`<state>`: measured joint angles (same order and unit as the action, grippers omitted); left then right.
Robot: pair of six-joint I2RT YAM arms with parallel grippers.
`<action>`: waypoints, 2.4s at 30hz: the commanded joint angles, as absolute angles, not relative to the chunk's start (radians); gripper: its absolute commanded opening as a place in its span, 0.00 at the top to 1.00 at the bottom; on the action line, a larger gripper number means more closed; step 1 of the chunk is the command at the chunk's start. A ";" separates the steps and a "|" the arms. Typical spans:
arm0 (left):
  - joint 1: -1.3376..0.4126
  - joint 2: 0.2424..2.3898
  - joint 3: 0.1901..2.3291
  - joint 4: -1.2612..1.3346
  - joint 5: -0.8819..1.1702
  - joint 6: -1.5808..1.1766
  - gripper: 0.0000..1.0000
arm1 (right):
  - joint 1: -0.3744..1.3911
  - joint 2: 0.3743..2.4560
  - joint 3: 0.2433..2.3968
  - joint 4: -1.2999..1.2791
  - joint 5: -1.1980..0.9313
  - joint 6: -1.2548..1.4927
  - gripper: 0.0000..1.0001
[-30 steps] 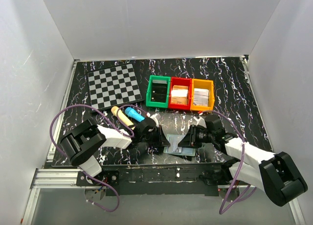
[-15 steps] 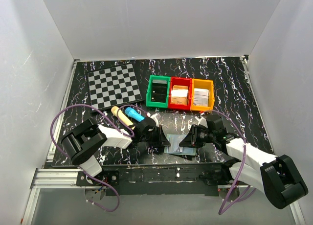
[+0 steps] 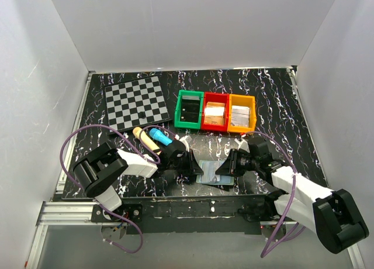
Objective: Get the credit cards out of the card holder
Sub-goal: Remove the credit card from the card holder.
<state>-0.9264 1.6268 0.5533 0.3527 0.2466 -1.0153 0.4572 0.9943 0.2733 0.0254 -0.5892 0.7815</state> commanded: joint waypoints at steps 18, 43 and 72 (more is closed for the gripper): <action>-0.920 1.641 0.522 0.302 0.224 -1.006 1.00 | 0.434 0.933 0.308 -0.035 -0.568 0.755 0.76; -0.920 1.641 0.523 0.299 0.224 -1.006 1.00 | 0.410 0.911 0.308 -0.080 -0.572 0.736 0.81; -0.920 1.628 0.514 0.305 0.219 -1.009 1.00 | 0.382 0.851 0.337 -0.196 -0.566 0.704 0.99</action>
